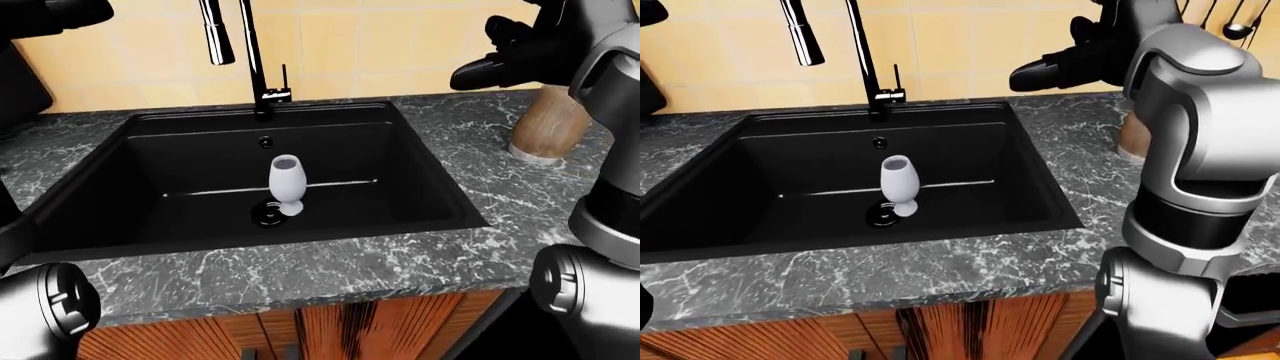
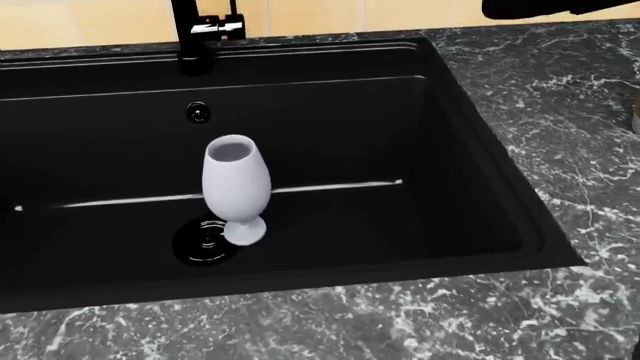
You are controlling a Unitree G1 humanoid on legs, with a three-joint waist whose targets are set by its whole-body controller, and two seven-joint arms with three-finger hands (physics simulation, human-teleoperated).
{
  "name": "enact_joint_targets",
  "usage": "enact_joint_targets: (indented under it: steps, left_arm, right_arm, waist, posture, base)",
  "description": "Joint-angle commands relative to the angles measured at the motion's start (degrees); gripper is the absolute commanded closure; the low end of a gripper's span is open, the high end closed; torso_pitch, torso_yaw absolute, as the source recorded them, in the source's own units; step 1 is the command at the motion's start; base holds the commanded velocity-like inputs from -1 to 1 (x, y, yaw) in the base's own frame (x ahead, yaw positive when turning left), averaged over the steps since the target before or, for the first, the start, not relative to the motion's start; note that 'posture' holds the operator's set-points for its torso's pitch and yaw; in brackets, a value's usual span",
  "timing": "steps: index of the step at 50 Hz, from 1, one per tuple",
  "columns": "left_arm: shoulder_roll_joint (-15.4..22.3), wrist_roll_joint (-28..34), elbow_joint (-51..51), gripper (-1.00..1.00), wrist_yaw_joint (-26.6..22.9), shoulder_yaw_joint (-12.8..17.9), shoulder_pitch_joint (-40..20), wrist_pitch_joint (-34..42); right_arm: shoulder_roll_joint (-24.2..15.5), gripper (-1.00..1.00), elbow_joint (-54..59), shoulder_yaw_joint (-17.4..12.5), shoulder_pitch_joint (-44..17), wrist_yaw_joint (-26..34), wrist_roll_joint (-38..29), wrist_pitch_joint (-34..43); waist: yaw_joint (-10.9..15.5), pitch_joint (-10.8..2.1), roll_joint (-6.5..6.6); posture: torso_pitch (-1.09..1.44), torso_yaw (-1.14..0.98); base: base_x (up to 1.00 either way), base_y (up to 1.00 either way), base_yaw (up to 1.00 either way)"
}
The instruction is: Turn the sink spout to the right.
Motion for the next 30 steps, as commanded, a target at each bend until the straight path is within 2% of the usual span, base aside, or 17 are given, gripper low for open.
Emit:
enact_joint_targets:
  steps: [1,9,22,30]
  left_arm:
    - [0.83,0.13,-1.45,-1.00,-0.19,0.42,-1.81,-1.58]
    - [1.16,0.17,-1.30,-1.00,-0.44,0.60,-2.11,-1.34]
    - [1.03,0.25,-1.58,-1.00,-0.54,0.77,-1.39,-1.36]
    - [0.49,0.40,-2.30,-1.00,-0.36,0.55,-1.34,-0.95]
  right_arm:
    - [-0.48,-1.00,-0.72,-0.46,-1.86,-0.08,-0.34,-2.02]
    - [-0.30,-1.00,-0.27,-0.07,-2.60,0.34,-0.93,-1.91]
    - [0.06,-1.00,-0.68,-0.25,-2.41,0.69,-1.48,-1.74]
    - [-0.15,-1.00,-1.71,-0.78,-1.79,0.91,-1.40,-1.25]
  waist:
    - [0.02,-1.30,0.17]
    - [0.03,-3.93,0.25]
    - [0.13,-9.12,0.24]
    - [0.21,-11.55,0.12]
  posture:
    - [-0.27,0.00]
    - [-0.32,0.00]
    - [-0.42,0.00]
    - [-0.49,0.00]
  base:
    - [0.00,0.00,0.00]
    - [0.00,0.00,0.00]
    - [0.00,0.00,0.00]
    - [0.00,0.00,0.00]
